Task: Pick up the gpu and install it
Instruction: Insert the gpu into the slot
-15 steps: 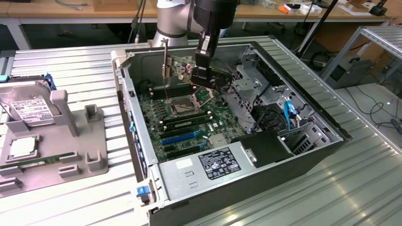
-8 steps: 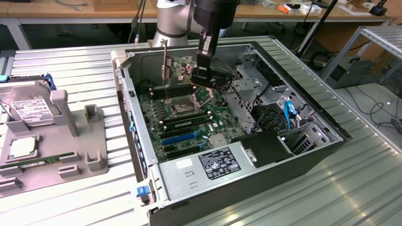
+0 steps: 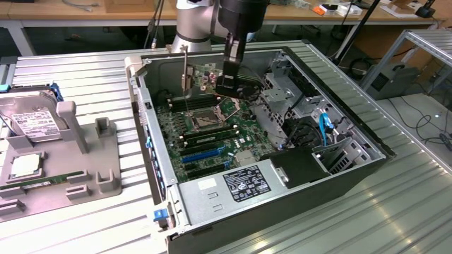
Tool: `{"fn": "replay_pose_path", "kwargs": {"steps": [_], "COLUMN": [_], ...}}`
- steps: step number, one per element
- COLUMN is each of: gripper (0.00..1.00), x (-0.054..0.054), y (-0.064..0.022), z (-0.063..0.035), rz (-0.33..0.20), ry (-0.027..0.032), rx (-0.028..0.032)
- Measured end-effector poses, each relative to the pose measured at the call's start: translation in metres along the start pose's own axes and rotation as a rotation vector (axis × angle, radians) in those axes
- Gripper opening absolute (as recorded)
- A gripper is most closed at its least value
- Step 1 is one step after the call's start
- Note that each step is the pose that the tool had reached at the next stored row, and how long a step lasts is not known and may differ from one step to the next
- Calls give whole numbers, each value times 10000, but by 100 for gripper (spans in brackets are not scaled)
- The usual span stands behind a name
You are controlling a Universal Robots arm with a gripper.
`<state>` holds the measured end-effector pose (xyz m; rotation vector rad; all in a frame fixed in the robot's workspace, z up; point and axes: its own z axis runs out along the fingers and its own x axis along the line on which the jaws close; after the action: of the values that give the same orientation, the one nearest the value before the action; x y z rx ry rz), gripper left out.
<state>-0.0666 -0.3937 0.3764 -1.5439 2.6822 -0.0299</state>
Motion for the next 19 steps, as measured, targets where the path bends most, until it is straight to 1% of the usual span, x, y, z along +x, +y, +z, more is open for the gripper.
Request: {"fn": "replay_pose_path", "kwargs": {"steps": [11, 19], "gripper": [27, 27], "x": [-6, -10], "y": [-10, -17], "z": [3, 5], "rz": [-611, -1228], "ry": [-24, -49], "rx": [-19, -38]}}
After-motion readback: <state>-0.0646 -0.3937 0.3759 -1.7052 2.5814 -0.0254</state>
